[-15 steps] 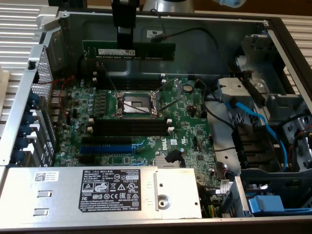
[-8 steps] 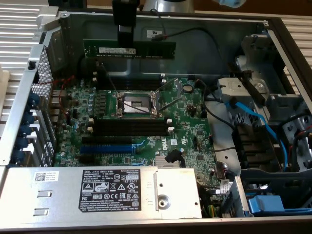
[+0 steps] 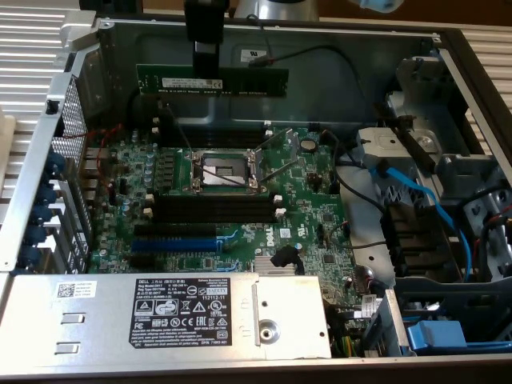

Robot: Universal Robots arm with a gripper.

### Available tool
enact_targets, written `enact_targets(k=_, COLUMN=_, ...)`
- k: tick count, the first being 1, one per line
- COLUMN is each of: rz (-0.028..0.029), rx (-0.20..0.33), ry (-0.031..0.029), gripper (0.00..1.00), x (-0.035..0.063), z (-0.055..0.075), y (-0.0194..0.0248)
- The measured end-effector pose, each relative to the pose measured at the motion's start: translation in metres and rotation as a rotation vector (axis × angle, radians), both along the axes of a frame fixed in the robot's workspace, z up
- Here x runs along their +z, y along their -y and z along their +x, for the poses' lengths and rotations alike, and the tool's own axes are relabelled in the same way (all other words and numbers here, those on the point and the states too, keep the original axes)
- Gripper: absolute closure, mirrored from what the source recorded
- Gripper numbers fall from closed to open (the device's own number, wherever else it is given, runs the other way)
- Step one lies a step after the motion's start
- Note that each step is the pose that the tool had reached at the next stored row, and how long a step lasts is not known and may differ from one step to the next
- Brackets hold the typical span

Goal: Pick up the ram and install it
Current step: 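Pick up the ram and move it above insertion slot, then insert the ram into the slot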

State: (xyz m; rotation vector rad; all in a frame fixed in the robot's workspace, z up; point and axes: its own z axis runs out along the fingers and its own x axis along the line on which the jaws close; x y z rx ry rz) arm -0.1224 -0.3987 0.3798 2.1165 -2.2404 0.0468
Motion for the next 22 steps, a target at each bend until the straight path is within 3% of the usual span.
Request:
enact_targets(k=12, rz=0.0000, rx=0.000, ry=0.0000, gripper=0.88, x=0.0000, z=0.0000, y=-0.0001)
enact_targets(k=16, rz=-0.0068, rx=0.000, ry=0.0043, gripper=0.88, x=-0.0038, z=-0.0030, y=-0.0056)
enact_targets(k=19, rz=-0.0132, rx=0.000, ry=0.0074, gripper=0.88, x=-0.0066, z=-0.0037, y=-0.0067)
enact_targets(k=22, rz=-0.0154, rx=0.001, ry=0.0073, gripper=0.88, x=-0.0069, z=-0.0038, y=-0.0067)
